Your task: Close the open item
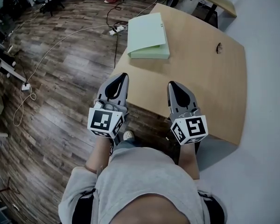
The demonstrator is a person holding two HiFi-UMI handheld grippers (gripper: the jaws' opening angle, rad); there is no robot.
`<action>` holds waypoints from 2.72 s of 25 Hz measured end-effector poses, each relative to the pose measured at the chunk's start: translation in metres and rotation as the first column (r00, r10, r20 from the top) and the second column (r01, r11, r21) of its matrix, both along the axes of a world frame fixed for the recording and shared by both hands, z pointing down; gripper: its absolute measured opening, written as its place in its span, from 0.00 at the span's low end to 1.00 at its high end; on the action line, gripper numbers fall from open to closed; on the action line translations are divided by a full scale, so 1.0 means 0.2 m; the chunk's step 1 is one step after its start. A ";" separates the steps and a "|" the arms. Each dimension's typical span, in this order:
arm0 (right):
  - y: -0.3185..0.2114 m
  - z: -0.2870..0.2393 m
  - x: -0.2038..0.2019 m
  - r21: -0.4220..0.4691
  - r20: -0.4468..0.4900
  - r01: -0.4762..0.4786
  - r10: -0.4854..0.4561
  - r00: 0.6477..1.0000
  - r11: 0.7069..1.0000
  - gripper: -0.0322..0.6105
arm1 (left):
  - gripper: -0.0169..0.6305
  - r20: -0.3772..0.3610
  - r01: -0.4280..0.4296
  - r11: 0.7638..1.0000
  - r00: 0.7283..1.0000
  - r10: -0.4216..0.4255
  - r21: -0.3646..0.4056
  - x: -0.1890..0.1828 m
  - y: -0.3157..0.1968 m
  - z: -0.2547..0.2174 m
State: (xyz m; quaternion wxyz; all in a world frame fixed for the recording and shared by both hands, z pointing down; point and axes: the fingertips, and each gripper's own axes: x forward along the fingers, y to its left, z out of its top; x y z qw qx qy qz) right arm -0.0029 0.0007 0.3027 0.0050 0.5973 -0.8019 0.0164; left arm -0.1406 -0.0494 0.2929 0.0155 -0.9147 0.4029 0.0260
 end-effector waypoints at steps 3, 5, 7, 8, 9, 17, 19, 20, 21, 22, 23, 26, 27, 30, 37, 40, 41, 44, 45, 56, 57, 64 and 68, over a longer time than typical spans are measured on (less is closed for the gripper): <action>-0.07 0.01 -0.04 -0.004 -0.004 -0.024 0.024 1.000 1.000 0.07 | 0.05 -0.001 -0.022 1.000 1.000 0.022 0.001 -0.03 -0.09 0.01; -0.11 0.03 -0.06 -0.009 -0.008 -0.043 0.043 0.999 0.999 0.07 | 0.05 0.000 -0.038 0.999 0.999 0.038 0.002 -0.06 -0.13 0.02; -0.12 0.04 -0.08 -0.008 -0.005 -0.059 0.059 0.998 0.998 0.07 | 0.05 0.001 -0.054 0.999 0.999 0.054 0.004 -0.07 -0.16 0.02; -0.13 0.04 -0.09 -0.006 -0.005 -0.067 0.067 0.998 0.998 0.07 | 0.05 0.001 -0.062 0.998 0.998 0.062 0.006 -0.08 -0.18 0.02; -0.14 0.04 -0.10 -0.003 -0.006 -0.075 0.075 0.997 0.997 0.07 | 0.05 0.002 -0.071 0.997 0.997 0.071 0.007 -0.08 -0.19 0.03; -0.19 0.04 -0.09 0.001 -0.010 -0.123 0.123 0.992 0.992 0.07 | 0.05 0.004 -0.123 0.992 0.992 0.123 -0.002 -0.05 -0.26 0.06; -0.20 0.03 -0.08 0.000 -0.008 -0.128 0.128 0.992 0.992 0.07 | 0.05 0.001 -0.128 0.992 0.992 0.128 -0.006 -0.04 -0.28 0.06; -0.21 0.03 -0.07 0.001 -0.008 -0.129 0.129 0.992 0.992 0.07 | 0.05 0.000 -0.128 0.992 0.992 0.128 -0.007 -0.04 -0.29 0.06; -0.23 0.02 -0.06 0.002 -0.010 -0.129 0.129 0.992 0.992 0.07 | 0.05 0.000 -0.127 0.992 0.992 0.127 -0.008 -0.03 -0.30 0.06; -0.24 0.01 -0.04 0.005 -0.010 -0.129 0.129 0.992 0.992 0.07 | 0.05 0.000 -0.125 0.992 0.992 0.125 -0.008 -0.02 -0.31 0.05; -0.26 0.01 -0.03 0.007 -0.010 -0.127 0.127 0.992 0.992 0.07 | 0.05 0.000 -0.121 0.993 0.993 0.121 -0.007 -0.01 -0.33 0.05; -0.32 -0.01 0.02 0.010 -0.011 -0.114 0.114 0.993 0.993 0.07 | 0.05 -0.002 -0.108 0.994 0.994 0.108 -0.011 0.04 -0.38 0.05; -0.35 -0.01 0.04 0.011 -0.014 -0.107 0.107 0.994 0.994 0.07 | 0.05 -0.001 -0.104 0.994 0.995 0.104 -0.011 0.06 -0.40 0.05; -0.41 -0.01 0.11 0.010 -0.015 -0.091 0.091 0.996 0.996 0.07 | 0.05 0.002 -0.088 0.996 0.996 0.088 -0.008 0.12 -0.45 0.05; -0.57 -0.05 0.27 0.013 -0.017 -0.043 0.044 0.999 0.999 0.07 | 0.05 -0.004 -0.038 0.999 0.999 0.038 -0.002 0.26 -0.57 0.01; -0.62 -0.06 0.33 0.017 -0.020 -0.019 0.019 1.000 1.000 0.07 | 0.05 0.000 -0.011 1.000 1.000 0.011 -0.001 0.31 -0.60 0.01; -0.64 -0.06 0.35 0.017 -0.022 -0.010 0.010 1.000 1.000 0.07 | 0.05 0.000 -0.001 1.000 1.000 0.001 -0.003 0.32 -0.61 0.01; -0.70 -0.07 0.39 0.016 -0.023 0.016 -0.016 1.000 1.000 0.07 | 0.05 0.003 0.025 1.000 1.000 -0.025 -0.007 0.35 -0.64 0.01; -0.72 -0.07 0.40 0.016 -0.023 0.024 -0.024 0.999 1.000 0.07 | 0.05 0.005 0.033 0.999 0.999 -0.033 -0.008 0.36 -0.65 0.01; -0.89 0.02 0.58 -0.016 -0.011 0.112 -0.112 0.994 0.994 0.07 | 0.05 0.048 0.110 0.993 0.993 -0.108 -0.042 0.51 -0.73 0.09; -0.90 0.04 0.59 -0.022 -0.008 0.118 -0.118 0.993 0.993 0.07 | 0.05 0.053 0.117 0.992 0.992 -0.114 -0.048 0.52 -0.73 0.10; -0.98 0.14 0.67 -0.065 0.038 0.164 -0.162 0.986 0.984 0.07 | 0.05 0.095 0.160 0.983 0.984 -0.152 -0.092 0.59 -0.76 0.19; -1.01 0.21 0.69 -0.089 0.066 0.187 -0.181 0.981 0.978 0.07 | 0.05 0.143 0.172 0.979 0.977 -0.156 -0.110 0.64 -0.78 0.25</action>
